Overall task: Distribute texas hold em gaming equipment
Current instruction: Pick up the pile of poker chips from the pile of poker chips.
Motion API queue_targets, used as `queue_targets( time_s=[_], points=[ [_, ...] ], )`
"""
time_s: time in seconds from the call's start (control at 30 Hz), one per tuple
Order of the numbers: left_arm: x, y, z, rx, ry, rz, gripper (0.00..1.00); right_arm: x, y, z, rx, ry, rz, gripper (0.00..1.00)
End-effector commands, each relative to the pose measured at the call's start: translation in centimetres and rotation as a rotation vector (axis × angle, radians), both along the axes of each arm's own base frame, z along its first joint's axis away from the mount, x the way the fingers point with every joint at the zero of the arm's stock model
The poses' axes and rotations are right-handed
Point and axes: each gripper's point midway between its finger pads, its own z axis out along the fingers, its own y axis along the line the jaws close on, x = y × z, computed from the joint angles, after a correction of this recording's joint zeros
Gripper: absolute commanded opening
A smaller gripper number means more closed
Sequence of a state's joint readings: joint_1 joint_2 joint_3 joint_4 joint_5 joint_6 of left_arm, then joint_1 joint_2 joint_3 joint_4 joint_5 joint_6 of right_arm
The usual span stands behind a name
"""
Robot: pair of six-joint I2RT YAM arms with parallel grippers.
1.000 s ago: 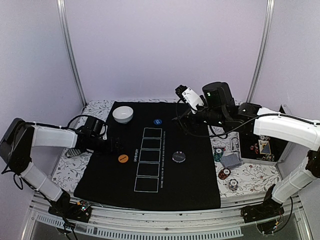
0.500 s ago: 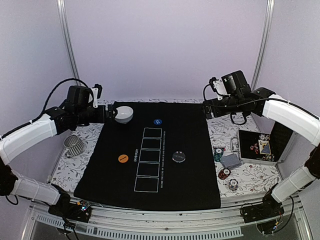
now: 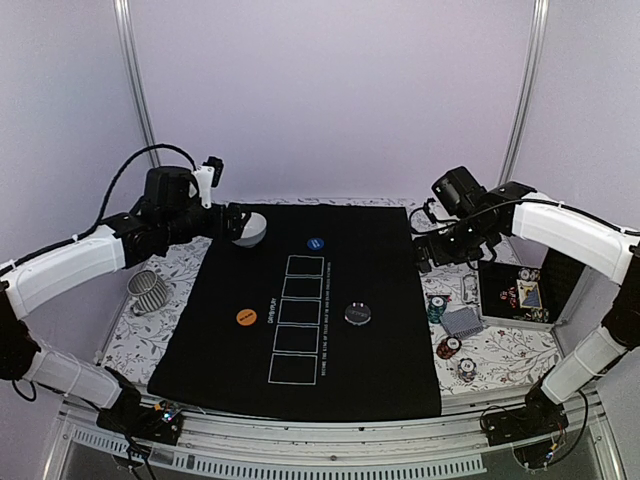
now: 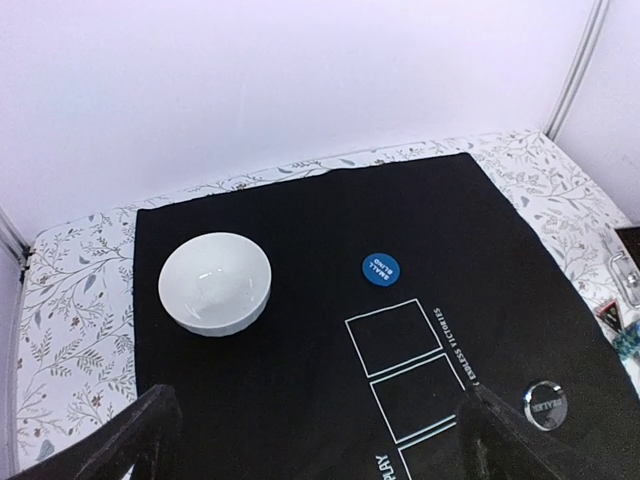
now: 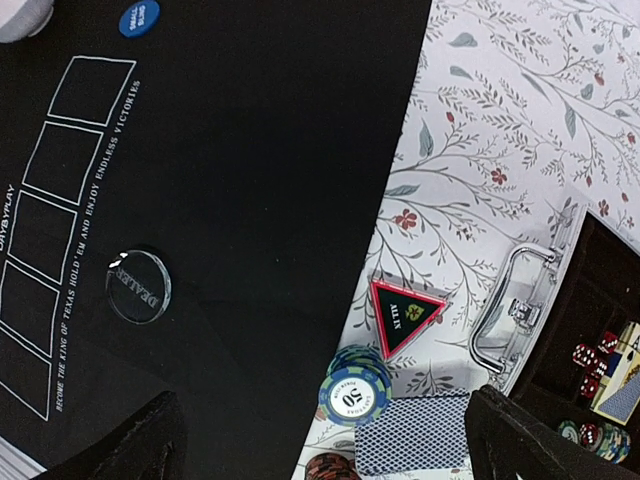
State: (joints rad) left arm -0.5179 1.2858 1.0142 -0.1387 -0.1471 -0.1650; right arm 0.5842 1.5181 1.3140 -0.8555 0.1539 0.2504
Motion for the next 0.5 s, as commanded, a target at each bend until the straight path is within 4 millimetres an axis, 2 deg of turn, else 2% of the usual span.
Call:
queue_targets(
  time_s=[0.0,0.17,0.3,0.4,0.47],
  points=[
    [0.1,-1.0,-1.4,0.038,-0.005,-0.048,0.98,-1.3,-0.8,-2.5,-0.023,0.106,-0.029,1.00],
    [-0.3,-0.1,-1.8,0.092,-0.027,-0.033,0.98,-2.0,-0.9,-5.1,-0.049,0.182,-0.027,0.99],
    [-0.5,0.5,-1.0,0.107,-0.070,-0.020,0.98,-1.7,-1.0,-6.5,-0.065,0.201,-0.029,0.98],
    [-0.7,0.7,-0.9,0.113,-0.084,-0.019,0.98,-1.9,-1.5,-8.3,-0.092,0.241,-0.030,0.93],
    [-0.7,0.7,-1.0,0.119,-0.086,-0.018,0.98,-2.3,-1.5,-9.5,-0.097,0.278,-0.021,0.86]
  ],
)
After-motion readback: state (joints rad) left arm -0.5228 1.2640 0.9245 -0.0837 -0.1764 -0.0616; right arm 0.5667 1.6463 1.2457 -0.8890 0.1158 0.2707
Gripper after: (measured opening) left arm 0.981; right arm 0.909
